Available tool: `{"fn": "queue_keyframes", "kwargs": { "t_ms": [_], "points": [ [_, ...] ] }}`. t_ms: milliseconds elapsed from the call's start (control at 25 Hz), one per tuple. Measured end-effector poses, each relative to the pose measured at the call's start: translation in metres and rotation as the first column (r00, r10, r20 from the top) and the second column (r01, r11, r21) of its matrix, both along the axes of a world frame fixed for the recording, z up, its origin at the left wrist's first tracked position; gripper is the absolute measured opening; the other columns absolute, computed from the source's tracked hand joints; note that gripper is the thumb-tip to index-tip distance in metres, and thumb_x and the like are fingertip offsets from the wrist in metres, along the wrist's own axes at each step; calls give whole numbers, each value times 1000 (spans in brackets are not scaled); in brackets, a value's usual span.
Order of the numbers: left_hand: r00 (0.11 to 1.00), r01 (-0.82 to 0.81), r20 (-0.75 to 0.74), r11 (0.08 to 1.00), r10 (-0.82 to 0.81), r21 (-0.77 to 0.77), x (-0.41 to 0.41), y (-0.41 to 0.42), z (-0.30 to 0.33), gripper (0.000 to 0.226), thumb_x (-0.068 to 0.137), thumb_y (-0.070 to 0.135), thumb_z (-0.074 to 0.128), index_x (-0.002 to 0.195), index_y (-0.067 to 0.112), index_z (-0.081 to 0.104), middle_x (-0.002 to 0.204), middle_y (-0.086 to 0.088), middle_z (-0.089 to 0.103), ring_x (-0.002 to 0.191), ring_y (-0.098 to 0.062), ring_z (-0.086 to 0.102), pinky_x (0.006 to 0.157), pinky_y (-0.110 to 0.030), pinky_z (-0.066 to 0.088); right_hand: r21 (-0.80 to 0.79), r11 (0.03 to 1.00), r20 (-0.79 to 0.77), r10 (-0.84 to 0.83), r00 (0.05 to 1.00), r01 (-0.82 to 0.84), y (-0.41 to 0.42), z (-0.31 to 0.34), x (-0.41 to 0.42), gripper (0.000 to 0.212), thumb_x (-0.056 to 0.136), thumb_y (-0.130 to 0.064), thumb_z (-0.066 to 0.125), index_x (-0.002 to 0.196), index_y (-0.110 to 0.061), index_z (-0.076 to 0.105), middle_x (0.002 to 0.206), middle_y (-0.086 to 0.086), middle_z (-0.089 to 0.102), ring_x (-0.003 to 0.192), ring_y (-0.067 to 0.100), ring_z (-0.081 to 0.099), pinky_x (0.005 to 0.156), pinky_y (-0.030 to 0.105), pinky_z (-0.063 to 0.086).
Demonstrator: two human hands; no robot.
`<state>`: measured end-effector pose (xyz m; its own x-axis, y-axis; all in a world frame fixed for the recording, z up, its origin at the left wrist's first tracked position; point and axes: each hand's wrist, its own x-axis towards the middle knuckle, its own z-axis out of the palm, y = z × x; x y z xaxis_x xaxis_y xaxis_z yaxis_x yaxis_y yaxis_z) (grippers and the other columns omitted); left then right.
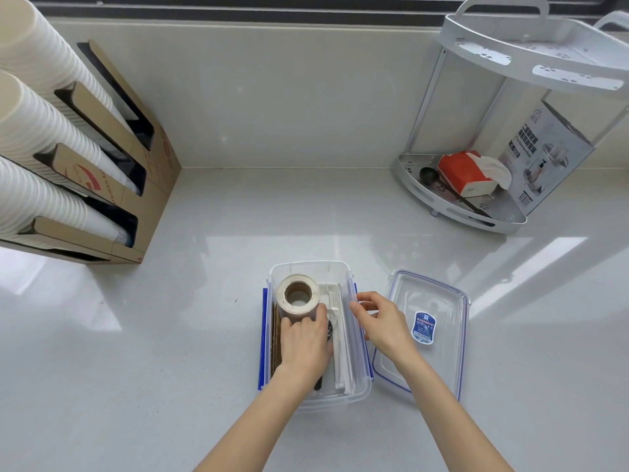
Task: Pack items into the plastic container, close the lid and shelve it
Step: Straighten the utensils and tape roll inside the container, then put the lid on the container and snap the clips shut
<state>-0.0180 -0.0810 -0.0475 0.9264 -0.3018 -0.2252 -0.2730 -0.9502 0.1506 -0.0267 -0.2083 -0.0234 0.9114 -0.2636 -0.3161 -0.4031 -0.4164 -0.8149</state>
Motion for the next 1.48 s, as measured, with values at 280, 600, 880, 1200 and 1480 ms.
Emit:
{"fn": "queue_keyframes", "kwargs": {
  "t_ms": [280,600,880,1200,1480],
  "points": [
    [999,-3,46,1000,3,10,-1,-4,-1,47,87,23,41,129,9,26,105,-10,68,95,-30,62,85,-37,35,2,1000,8,1,1000,-1,0,-1,0,26,88,-32,53,108,-17,58,94,-3,57,83,16,56,77,34,52],
    [1000,-2,15,996,4,-88,1,2,14,57,89,39,40,136,14,22,115,-12,63,105,-32,58,83,-39,42,6,1000,10,-25,1000,25,-4,-1,-5,28,89,-35,49,110,-18,57,96,-2,59,85,18,60,65,25,46],
    [990,13,139,944,35,-328,2,-16,53,33,92,27,34,119,13,48,110,-7,64,97,-28,60,80,-40,47,-19,993,54,-119,991,120,-34,10,-23,28,91,-25,46,115,-16,55,97,1,57,86,15,55,68,21,39],
    [994,69,-52,912,-98,-404,-16,-75,45,40,93,23,35,131,10,37,132,-10,50,118,-26,49,94,-37,41,-124,970,-2,-210,978,208,-88,0,-50,31,88,-20,50,117,-13,53,116,13,59,97,23,56,83,29,42],
    [938,72,-299,942,-176,-329,-23,-99,24,57,91,24,39,140,7,16,148,-16,24,135,-30,26,109,-41,29,-261,936,-171,-286,943,237,-111,-13,-65,48,85,-22,51,131,-13,39,131,22,38,122,37,39,102,42,35]
  ]
}}
